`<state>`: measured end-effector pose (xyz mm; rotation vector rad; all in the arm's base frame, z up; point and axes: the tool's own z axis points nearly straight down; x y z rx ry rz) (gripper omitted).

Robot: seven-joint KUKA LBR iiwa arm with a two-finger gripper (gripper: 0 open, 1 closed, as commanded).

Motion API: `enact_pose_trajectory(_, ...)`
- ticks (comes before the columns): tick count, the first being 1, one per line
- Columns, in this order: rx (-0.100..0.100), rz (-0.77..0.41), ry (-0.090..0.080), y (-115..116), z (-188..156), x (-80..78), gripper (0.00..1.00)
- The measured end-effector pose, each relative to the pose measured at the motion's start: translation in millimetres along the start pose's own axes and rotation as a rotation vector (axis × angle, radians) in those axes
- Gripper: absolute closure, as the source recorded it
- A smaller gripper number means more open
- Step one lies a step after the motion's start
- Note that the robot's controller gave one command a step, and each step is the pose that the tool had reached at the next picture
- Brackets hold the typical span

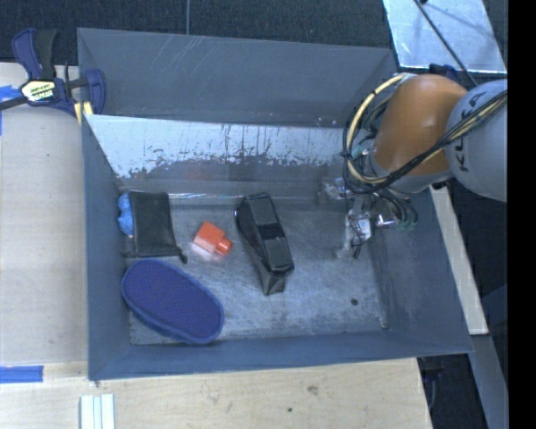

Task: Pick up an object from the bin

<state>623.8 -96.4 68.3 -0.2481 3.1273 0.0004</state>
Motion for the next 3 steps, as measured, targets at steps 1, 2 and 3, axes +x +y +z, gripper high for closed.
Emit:
enact_pose_trajectory(1, 0.003, -0.131, -0.001, -47.1, -2.3, 13.5, 0.0)
enact_pose_trajectory(2, 0.001, -0.132, -0.002, -44.9, -2.3, 12.7, 1.0)
enact_pose_trajectory(3, 0.005, -0.124, -0.007, -19.6, -138.2, 29.3, 1.0)
